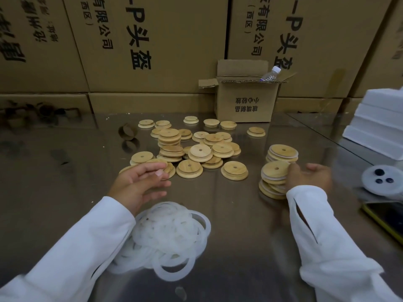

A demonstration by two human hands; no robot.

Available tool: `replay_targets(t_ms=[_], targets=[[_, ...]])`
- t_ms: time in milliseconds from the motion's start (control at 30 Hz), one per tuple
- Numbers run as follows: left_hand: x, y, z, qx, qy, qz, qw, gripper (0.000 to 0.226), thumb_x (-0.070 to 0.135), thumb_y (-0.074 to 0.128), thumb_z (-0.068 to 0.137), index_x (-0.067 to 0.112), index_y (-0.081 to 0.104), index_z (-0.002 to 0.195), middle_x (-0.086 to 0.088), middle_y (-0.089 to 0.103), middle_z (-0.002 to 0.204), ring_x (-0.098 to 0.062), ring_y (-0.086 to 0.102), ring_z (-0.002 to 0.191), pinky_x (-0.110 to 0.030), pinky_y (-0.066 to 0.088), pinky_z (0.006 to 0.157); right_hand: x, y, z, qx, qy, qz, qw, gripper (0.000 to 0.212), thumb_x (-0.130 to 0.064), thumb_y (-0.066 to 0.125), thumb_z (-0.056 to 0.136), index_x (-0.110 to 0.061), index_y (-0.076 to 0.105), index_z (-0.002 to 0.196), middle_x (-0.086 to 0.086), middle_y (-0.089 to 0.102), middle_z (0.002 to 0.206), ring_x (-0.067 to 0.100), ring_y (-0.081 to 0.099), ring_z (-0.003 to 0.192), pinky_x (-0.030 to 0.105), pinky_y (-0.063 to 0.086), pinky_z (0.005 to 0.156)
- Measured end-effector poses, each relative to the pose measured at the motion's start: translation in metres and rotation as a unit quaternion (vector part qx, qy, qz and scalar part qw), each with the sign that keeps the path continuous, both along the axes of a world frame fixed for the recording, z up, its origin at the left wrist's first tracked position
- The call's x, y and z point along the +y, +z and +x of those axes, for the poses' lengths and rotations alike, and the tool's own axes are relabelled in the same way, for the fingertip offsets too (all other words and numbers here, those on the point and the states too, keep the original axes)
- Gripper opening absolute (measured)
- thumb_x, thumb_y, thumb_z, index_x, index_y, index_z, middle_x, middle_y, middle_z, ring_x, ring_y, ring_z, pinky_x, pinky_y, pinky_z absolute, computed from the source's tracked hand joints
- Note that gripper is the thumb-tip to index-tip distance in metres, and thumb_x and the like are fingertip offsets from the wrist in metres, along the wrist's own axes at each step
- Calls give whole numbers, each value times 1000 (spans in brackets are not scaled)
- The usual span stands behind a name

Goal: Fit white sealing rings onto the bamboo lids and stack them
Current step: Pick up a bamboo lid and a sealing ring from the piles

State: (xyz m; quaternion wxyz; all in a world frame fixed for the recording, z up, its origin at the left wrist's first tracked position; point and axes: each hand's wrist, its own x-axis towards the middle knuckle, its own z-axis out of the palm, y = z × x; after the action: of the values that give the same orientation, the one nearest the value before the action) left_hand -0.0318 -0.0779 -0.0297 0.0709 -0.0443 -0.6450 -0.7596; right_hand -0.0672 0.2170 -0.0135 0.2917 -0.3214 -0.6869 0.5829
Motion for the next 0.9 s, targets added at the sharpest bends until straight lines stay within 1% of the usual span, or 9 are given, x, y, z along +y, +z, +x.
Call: replay_targets(t_ms=[100,167,267,333,433,500,767,833,900], targets=[[0,-1,0,3,-1,-3,1000,32,22,62,66,13,66,97,-1,72,79,-16,70,76,-24,56,60,2,-2,-3,-18,-20,-12,1000,31,-7,49,86,-10,50,116,10,54,104,26,52,91,28,36,77],[0,-1,0,5,-1,-2,1000,32,22,62,66,13,66,97,-2,72,79,-16,70,76,-24,56,60,2,-3,-5,-18,-22,-17,999,30,-7,47,87,-11,50,116,8,52,101,25,51,89,28,36,77],[0,0,0,11,1,1,1000,31,21,62,67,12,66,97,-2,72,78,-16,70,76,-24,55,59,-2,-8,-6,-8,-21,17,1000,27,-21,54,85,-14,50,111,8,54,110,29,53,103,37,43,87],[0,0,1,12,2,2,1000,29,20,62,69,12,66,97,-2,72,78,-16,70,76,-24,55,59,-7,-10,-6,-22,-10,73,997,38,-28,62,80,-14,49,112,11,52,120,31,48,112,40,41,90],[0,0,0,7,6,2,1000,22,14,60,75,12,66,96,-1,72,77,-16,70,75,-24,56,59,-10,-10,-6,-62,44,75,994,50,-25,70,74,-14,46,116,11,51,122,32,48,113,42,43,90],[1,0,0,6,5,1,1000,20,13,59,77,12,66,96,-1,72,76,-16,70,75,-24,56,59,-9,-11,-8,-68,44,65,995,46,-24,68,75,-14,47,115,12,53,121,33,50,112,44,45,92],[2,-1,0,6,-2,-7,1000,19,12,57,79,12,65,96,-1,71,76,-16,69,73,-25,56,60,-18,-15,-15,-48,40,81,995,40,-21,62,83,-9,47,117,14,46,127,33,46,117,42,38,96],[1,-1,0,6,-5,-7,1000,19,12,58,78,12,66,96,-1,71,76,-16,69,74,-25,56,60,-22,-13,-14,-40,23,120,992,40,-22,61,84,-7,45,118,15,42,128,33,43,118,41,37,96],[0,-1,0,6,-7,-6,1000,21,15,59,75,13,66,95,-1,71,77,-16,69,74,-25,56,60,-27,-10,-8,6,-7,238,971,39,-24,60,84,-6,47,116,17,44,125,32,42,116,41,37,93]])
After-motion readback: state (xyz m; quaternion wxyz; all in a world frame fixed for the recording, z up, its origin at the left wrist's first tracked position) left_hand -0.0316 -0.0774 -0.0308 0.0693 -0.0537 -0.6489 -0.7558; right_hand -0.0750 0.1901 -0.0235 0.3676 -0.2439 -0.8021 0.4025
